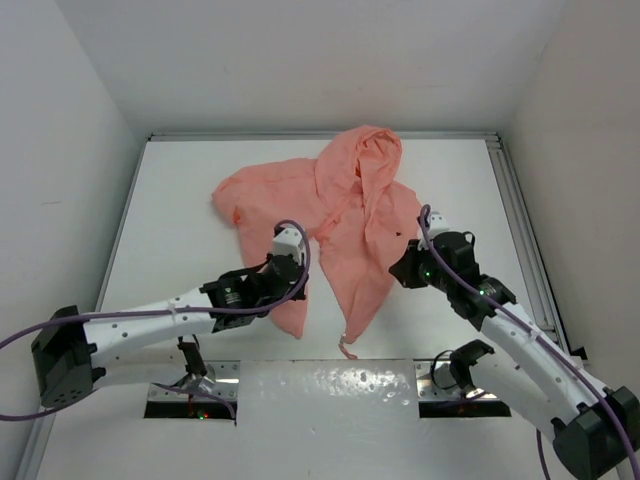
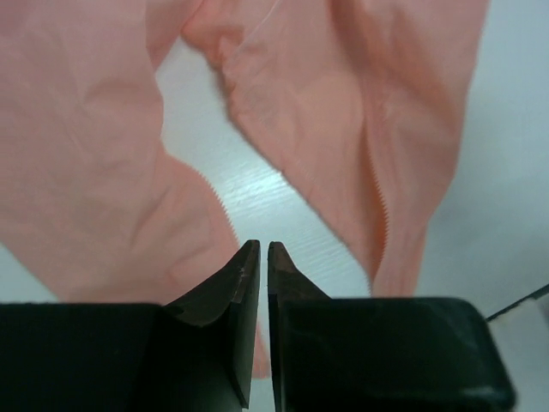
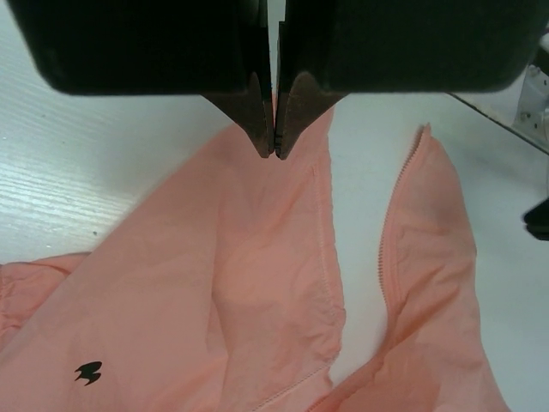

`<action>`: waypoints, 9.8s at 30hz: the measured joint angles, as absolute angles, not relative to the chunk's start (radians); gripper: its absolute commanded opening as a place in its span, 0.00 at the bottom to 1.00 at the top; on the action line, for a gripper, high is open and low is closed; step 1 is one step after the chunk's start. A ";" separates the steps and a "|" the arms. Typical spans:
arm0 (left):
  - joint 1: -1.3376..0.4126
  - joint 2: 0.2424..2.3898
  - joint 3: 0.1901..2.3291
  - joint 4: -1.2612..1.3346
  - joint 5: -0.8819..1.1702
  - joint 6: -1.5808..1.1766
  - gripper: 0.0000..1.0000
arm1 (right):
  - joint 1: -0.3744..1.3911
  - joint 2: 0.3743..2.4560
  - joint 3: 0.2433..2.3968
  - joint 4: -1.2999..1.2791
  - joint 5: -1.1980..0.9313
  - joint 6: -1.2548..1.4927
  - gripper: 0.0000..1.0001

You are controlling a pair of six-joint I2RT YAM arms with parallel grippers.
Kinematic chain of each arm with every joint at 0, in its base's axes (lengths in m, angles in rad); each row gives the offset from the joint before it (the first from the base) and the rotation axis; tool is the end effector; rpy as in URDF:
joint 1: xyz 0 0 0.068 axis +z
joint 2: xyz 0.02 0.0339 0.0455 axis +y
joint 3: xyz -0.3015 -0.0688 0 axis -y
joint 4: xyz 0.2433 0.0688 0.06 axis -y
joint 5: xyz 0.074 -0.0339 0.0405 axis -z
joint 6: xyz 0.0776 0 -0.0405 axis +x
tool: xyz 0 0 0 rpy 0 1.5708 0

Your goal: Zip up the jacket

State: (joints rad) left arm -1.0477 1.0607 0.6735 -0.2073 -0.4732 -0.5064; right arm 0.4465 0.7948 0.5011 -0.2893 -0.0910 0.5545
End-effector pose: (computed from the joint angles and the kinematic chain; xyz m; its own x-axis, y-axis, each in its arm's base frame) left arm 0.1502 -0.1896 0.2602 -0.5272 0.0500 -0.8483 0.3737 0.9102 -0.1786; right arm 0.1641 0.0864 0.2324 -0.6846 0.2536 -0.6834 -0.1623 0.8610 0.4821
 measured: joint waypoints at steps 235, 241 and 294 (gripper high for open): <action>-1.072 0.638 0.217 0.377 -0.418 -0.917 0.00 | 0.788 1.313 0.319 1.060 -0.429 1.185 0.00; -1.072 0.628 0.221 0.342 -0.446 -0.889 0.00 | 0.788 1.248 0.319 0.934 -0.397 1.141 0.60; -1.073 0.742 0.391 0.381 -0.768 -0.636 0.00 | 1.086 1.265 0.424 -0.173 0.193 1.058 0.49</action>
State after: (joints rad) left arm -1.0725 0.7418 0.3912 0.3805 -0.7685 -0.6365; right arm 1.0863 1.2652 0.4240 -0.1730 0.1932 1.0576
